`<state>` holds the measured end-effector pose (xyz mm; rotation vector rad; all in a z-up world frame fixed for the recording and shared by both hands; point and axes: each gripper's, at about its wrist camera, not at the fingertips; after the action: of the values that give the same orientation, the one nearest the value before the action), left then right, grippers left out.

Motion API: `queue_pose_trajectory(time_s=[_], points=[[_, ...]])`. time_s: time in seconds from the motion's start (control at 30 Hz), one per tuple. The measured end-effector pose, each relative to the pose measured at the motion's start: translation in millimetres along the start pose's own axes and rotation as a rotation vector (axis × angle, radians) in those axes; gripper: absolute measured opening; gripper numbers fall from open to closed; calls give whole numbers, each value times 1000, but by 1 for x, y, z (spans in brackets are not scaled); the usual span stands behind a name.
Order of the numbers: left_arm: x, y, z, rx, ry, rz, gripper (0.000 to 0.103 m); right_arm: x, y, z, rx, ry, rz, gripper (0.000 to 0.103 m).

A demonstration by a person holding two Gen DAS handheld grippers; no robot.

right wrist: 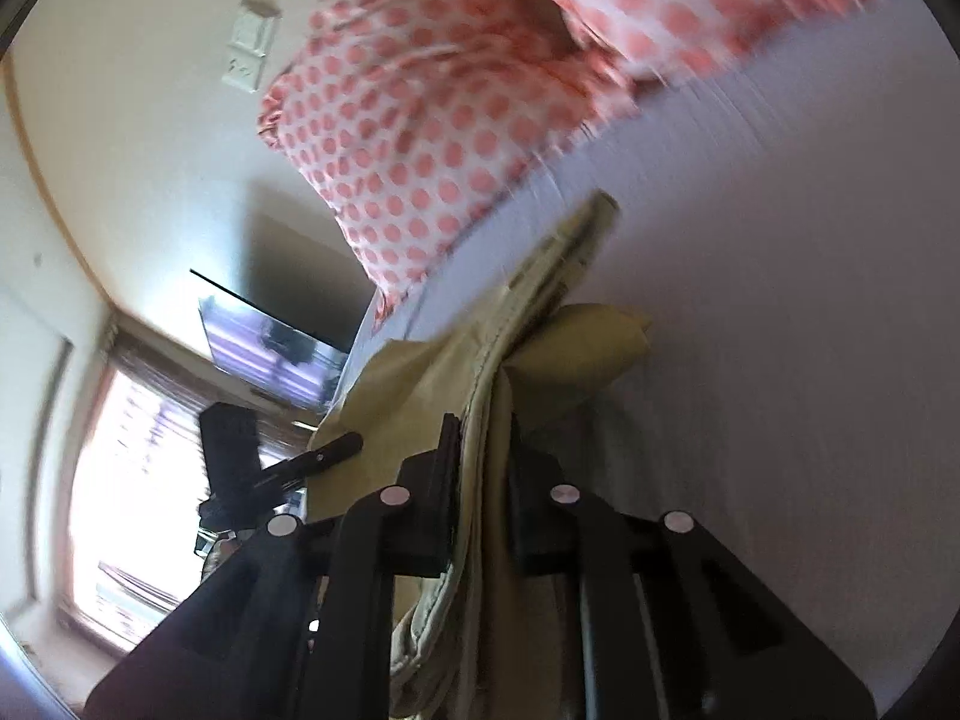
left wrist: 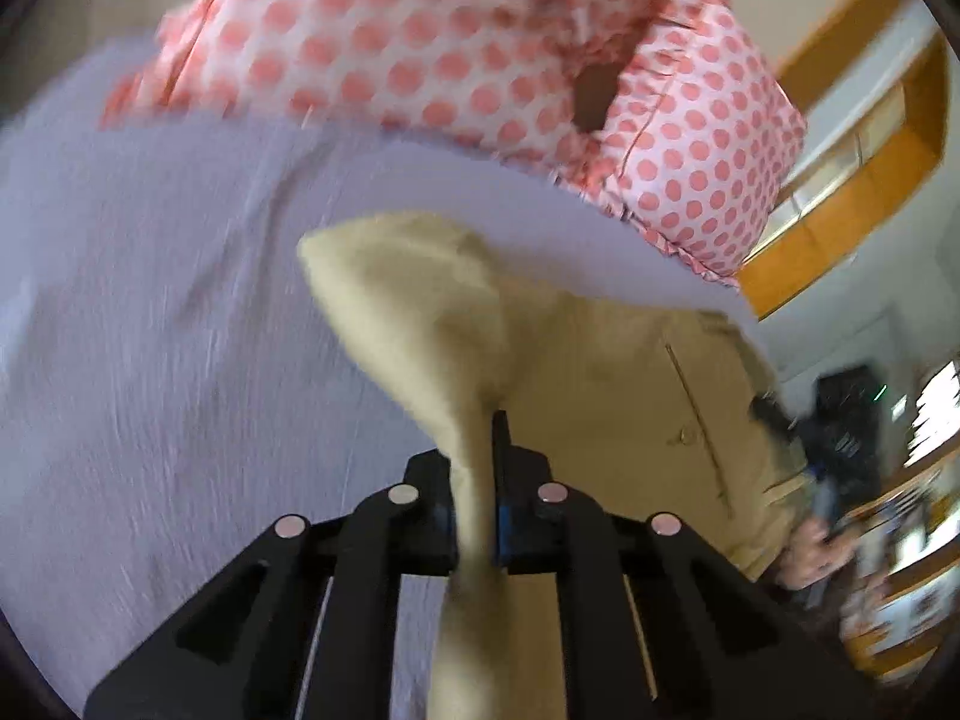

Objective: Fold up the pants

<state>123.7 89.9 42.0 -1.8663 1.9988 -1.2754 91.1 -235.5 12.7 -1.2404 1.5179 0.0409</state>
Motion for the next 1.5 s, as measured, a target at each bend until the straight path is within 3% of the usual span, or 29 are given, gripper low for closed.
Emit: queue_pose_trajectory(time_s=[0.13, 0.2, 0.3, 0.33, 0.4, 0.47, 0.53, 0.6, 0.67, 0.7, 0.73, 0.83, 0.9, 0.93, 0.97, 1.0, 1.07, 1.13, 1.23, 1.37, 1.5], points=[[19, -44, 14, 103, -53, 67, 8, -11, -53, 10, 88, 34, -47, 10], [21, -66, 39, 128, -129, 109, 9, -4, -72, 19, 126, 93, -61, 10], [7, -75, 92, 14, -278, 128, 17, 26, -86, 47, 78, 276, -34, 13], [4, -74, 99, -6, -298, 134, 24, 39, -83, 57, 29, 367, -19, 21], [0, -69, 95, 8, -297, 143, 27, 43, -77, 56, 14, 427, -36, 28], [-2, -65, 74, 47, -281, 138, 27, 31, -74, 37, 88, 441, -81, 31], [-3, -58, 46, 101, -220, 116, 30, 15, -70, 19, 147, 369, -107, 32], [0, -48, 32, 127, -146, 99, 32, 6, -67, 17, 123, 292, -102, 35], [11, -36, 33, 100, -79, 96, 34, 0, -62, 30, 72, 264, -110, 46], [15, -32, 39, 73, -60, 98, 35, -1, -59, 40, 40, 280, -108, 58], [17, -29, 51, 27, -54, 96, 36, 4, -56, 53, 6, 323, -97, 64], [15, -25, 82, -43, -94, 75, 36, 15, -53, 63, 6, 364, -55, 66], [22, -28, 80, -29, -152, 120, 36, 10, -53, 63, -5, 395, -58, 66], [22, -27, 75, -23, -170, 125, 39, 3, -50, 56, 3, 439, -84, 67], [23, -23, 66, -5, -193, 136, 51, -4, -43, 44, 30, 472, -125, 70], [24, -19, 54, 20, -203, 157, 58, -11, -37, 35, 58, 478, -170, 78], [29, -1, 21, 90, -230, 213, 87, -26, -16, 2, 143, 466, -281, 100], [38, 26, -9, 158, -296, 264, 101, -48, 18, -25, 238, 503, -383, 102], [55, 71, -31, 204, -391, 333, 101, -62, 68, -29, 258, 598, -494, 102], [63, 106, -24, 185, -489, 371, 101, -56, 109, 1, 169, 707, -557, 102], [48, 114, -13, 147, -491, 313, 101, -50, 123, 16, 122, 716, -554, 102]])
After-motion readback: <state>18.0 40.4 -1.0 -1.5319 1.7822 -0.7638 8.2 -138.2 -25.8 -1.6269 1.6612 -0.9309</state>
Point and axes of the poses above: each gripper's, at about its wrist camera, not at the fingertips, and z roughly the way its jaws point, x to its right, y to its underside, and after that the axes turned 8 degrees about x, right-handed
